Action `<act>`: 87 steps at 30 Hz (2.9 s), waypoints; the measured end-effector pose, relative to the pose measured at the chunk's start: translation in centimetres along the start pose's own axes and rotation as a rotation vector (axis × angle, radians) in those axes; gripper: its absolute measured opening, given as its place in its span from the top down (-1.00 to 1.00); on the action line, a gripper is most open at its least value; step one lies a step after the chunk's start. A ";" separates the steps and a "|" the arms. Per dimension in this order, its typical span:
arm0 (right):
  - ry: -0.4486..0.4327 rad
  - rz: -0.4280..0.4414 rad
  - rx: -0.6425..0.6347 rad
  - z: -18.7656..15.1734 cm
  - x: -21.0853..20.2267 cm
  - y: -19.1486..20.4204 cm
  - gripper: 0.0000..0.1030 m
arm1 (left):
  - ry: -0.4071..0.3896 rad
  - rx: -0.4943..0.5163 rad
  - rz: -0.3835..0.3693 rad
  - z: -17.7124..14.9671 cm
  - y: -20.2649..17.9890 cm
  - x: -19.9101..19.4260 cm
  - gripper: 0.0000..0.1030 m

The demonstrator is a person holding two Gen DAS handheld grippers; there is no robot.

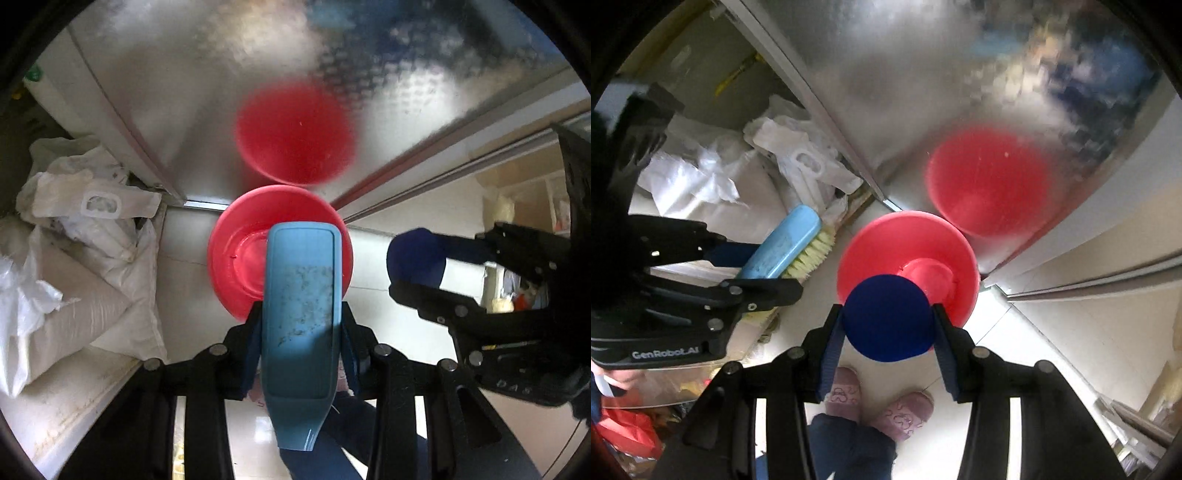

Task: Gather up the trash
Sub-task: 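Open the right gripper over the red bucket while the left gripper releases the brush, then raise both tools back up to the counter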

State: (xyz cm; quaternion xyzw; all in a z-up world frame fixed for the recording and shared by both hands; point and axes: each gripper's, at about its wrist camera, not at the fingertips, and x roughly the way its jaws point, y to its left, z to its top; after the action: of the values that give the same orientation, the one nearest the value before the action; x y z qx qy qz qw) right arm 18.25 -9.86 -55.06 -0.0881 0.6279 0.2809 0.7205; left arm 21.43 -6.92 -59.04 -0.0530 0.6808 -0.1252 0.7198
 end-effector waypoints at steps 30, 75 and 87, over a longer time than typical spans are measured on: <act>-0.003 -0.033 -0.084 -0.2 0.2 -0.6 -0.51 | 0.019 0.009 0.076 0.1 1.9 1.6 -0.21; -0.498 -0.102 -0.196 2.3 -46.3 9.5 -0.94 | -0.541 -0.052 0.236 -5.3 -10.1 -50.6 -0.99; -0.539 -0.093 -0.160 7.8 -49.7 8.6 -0.99 | -0.564 0.031 0.250 -1.1 -9.6 -55.3 -0.99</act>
State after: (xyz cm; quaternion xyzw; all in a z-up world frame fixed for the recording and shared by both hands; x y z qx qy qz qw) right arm 17.78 -13.61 -4.11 -0.0954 0.3850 0.3096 0.8642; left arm 16.94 -2.14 -3.27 0.0094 0.4534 -0.0265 0.8908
